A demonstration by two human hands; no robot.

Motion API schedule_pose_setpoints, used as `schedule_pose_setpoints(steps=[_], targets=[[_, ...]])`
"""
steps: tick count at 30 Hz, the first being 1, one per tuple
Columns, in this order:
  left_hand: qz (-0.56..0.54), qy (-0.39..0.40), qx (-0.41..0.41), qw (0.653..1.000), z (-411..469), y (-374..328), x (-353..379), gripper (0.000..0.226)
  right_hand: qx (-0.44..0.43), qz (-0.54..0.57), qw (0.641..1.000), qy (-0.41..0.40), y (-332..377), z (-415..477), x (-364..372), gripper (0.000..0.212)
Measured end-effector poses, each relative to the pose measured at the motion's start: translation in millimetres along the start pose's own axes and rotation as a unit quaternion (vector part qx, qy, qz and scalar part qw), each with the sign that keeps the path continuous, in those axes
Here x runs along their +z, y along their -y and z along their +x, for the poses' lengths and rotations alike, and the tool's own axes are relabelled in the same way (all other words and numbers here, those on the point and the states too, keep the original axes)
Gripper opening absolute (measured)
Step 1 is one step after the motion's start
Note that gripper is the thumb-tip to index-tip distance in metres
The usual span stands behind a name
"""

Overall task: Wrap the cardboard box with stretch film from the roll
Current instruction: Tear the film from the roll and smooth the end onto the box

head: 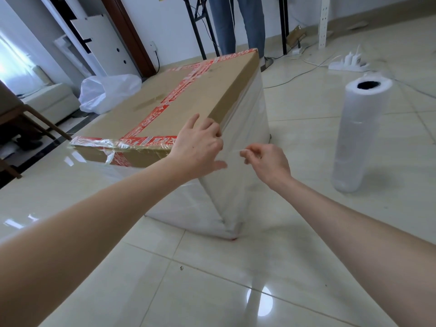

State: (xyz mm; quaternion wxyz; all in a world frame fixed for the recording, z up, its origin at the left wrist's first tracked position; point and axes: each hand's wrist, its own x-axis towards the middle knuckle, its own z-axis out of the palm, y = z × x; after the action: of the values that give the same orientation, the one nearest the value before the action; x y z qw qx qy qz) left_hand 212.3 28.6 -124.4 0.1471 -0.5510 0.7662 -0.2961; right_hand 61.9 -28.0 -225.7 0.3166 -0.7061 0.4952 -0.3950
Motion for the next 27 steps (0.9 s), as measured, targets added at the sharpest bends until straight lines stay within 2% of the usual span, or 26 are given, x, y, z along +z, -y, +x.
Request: schedule_pose_setpoints(steps=[2, 4, 10, 16, 17, 20, 22, 27], targets=[[0.028, 0.034, 0.014, 0.999, -3, -3, 0, 0.054, -0.004, 0.005, 1.0, 0.001, -1, -1, 0, 0.026], [0.031, 0.04, 0.015, 0.999, -4, -1, -3, 0.046, -0.003, 0.004, 1.0, 0.002, -2, -2, -1, 0.025], [0.018, 0.01, -0.021, 1.0, -1, 2, -9, 0.026, 0.012, 0.003, 1.0, -0.011, -6, 1, -2, 0.022], [0.012, -0.016, -0.009, 1.0, 13, -7, -5, 0.026, 0.016, 0.01, 0.999, -0.029, -6, 5, -1, 0.025], [-0.008, -0.018, -0.01, 1.0, 16, -8, -4, 0.027, 0.019, 0.009, 0.999, -0.03, -7, 5, 0, 0.025], [-0.078, 0.03, -0.029, 0.996, 29, -15, -2, 0.055, 0.037, 0.017, 0.999, -0.031, -8, 8, 1, 0.024], [-0.118, 0.063, -0.047, 0.99, 41, -21, -3, 0.059, 0.045, 0.027, 0.998, -0.031, -7, 10, 1, 0.022], [-0.171, 0.071, -0.072, 0.98, 60, -21, -9, 0.017, 0.053, 0.033, 0.997, -0.039, -11, 15, -2, 0.02]])
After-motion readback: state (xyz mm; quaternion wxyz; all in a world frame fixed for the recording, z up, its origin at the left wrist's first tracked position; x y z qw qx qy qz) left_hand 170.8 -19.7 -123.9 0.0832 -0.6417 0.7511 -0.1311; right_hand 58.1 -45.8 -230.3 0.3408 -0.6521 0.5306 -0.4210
